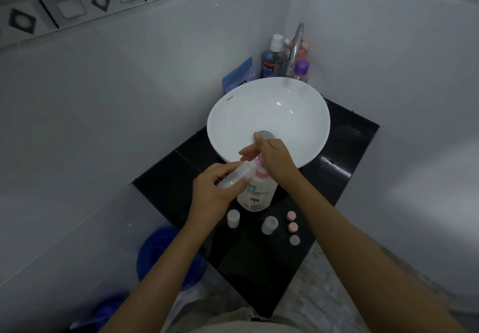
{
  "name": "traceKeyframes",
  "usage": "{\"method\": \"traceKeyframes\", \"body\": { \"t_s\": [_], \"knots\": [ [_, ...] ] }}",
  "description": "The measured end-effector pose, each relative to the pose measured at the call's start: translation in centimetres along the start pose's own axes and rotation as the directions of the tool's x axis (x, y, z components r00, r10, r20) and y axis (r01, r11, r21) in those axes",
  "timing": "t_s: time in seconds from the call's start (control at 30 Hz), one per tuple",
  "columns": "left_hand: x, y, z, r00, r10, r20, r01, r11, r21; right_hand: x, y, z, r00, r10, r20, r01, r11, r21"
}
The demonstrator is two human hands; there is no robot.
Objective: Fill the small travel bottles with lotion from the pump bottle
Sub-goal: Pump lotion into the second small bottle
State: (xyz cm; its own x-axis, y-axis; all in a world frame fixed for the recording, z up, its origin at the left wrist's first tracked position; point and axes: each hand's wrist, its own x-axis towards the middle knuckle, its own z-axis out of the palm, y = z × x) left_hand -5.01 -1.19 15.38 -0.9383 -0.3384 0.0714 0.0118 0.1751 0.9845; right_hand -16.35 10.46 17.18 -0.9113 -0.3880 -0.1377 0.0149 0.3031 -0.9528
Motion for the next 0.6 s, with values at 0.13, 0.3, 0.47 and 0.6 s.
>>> {"method": "traceKeyframes", "body": {
  "t_s": [0.13, 0.3, 0.47, 0.6],
  "knots": [
    [-0.2, -0.6, 0.1, 1.0, -0.025, 0.019, 0.025, 1.0, -0.003, 0.3, 1.1, 0.5, 1.0, 0.024, 0.02, -0.024, 1.0, -0.007],
    [-0.2, -0.4, 0.0, 1.0, -0.028, 0.012, 0.028, 1.0, -0.005, 0.1, 0.6, 0.2, 0.998, 0.018, 0.067, -0.016, 1.0, -0.026],
    [0.0, 0.2, -0.1, 1.0, 0.021, 0.014, -0.021, 1.0, -0.01, 0.0, -1.0, -0.8, 0.99, 0.009, 0.137, -0.012, 1.0, 0.025],
    [0.0, -0.1, -0.1, 1.0, 0.018, 0.01, -0.017, 1.0, -0.025, 0.1, 0.1, -0.3, 0.997, -0.032, 0.069, 0.035, 0.999, -0.037]
  ]
}}
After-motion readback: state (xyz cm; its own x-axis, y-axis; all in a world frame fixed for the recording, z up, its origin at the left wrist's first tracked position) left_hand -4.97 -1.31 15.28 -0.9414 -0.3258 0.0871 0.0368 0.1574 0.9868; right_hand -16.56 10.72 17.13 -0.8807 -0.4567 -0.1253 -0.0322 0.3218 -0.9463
